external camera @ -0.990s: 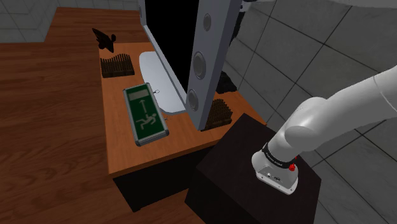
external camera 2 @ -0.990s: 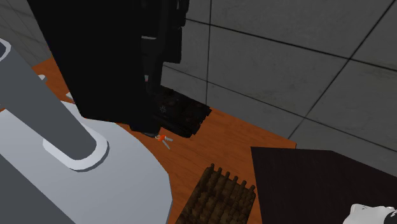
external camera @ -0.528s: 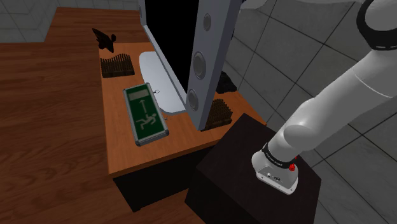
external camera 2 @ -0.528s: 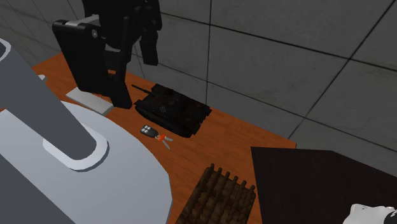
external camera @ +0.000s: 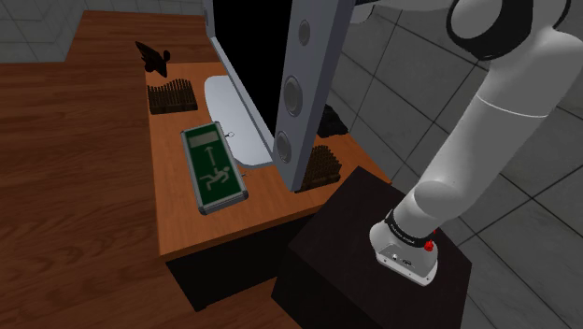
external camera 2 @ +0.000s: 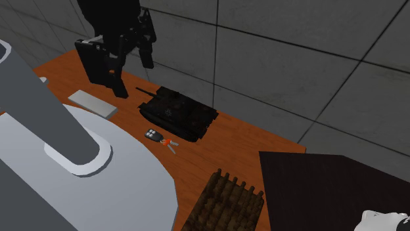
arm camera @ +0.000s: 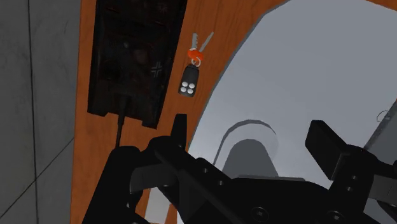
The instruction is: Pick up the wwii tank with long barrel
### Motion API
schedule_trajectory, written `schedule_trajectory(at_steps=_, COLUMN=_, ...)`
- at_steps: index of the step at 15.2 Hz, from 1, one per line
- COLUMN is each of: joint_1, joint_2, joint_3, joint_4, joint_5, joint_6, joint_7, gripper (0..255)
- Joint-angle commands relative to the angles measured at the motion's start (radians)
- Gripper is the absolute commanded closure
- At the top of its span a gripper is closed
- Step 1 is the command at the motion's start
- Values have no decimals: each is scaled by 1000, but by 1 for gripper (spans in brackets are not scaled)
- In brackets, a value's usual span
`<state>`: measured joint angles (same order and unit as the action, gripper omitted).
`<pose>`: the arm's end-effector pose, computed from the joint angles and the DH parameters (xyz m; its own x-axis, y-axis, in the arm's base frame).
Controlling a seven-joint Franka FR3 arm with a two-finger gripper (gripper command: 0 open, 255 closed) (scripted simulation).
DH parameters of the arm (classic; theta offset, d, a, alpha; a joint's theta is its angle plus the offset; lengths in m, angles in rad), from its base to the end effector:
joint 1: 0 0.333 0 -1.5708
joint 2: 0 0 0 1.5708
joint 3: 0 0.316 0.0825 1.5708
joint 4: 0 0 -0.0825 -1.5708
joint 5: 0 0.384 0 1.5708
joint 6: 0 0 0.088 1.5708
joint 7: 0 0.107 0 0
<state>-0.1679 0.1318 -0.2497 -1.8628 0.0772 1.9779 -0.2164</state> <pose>0.5461 -0.2316 0.4466 0.9736 -0.2282 -0.0043 -0.2282 -0.9728 -0.0399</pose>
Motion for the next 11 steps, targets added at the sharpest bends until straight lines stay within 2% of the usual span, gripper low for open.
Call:
schedule_trajectory(at_steps=1, joint_1=-19, joint_2=79, joint_3=-10, joint_4=64, joint_5=23, joint_6=-4, joint_7=-12, gripper=0)
schedule_trajectory(at_steps=11, joint_1=-150, joint_2=478, joint_3=-29, joint_4=461, joint_5=124, joint_6=-90, joint_7=-39, gripper=0)
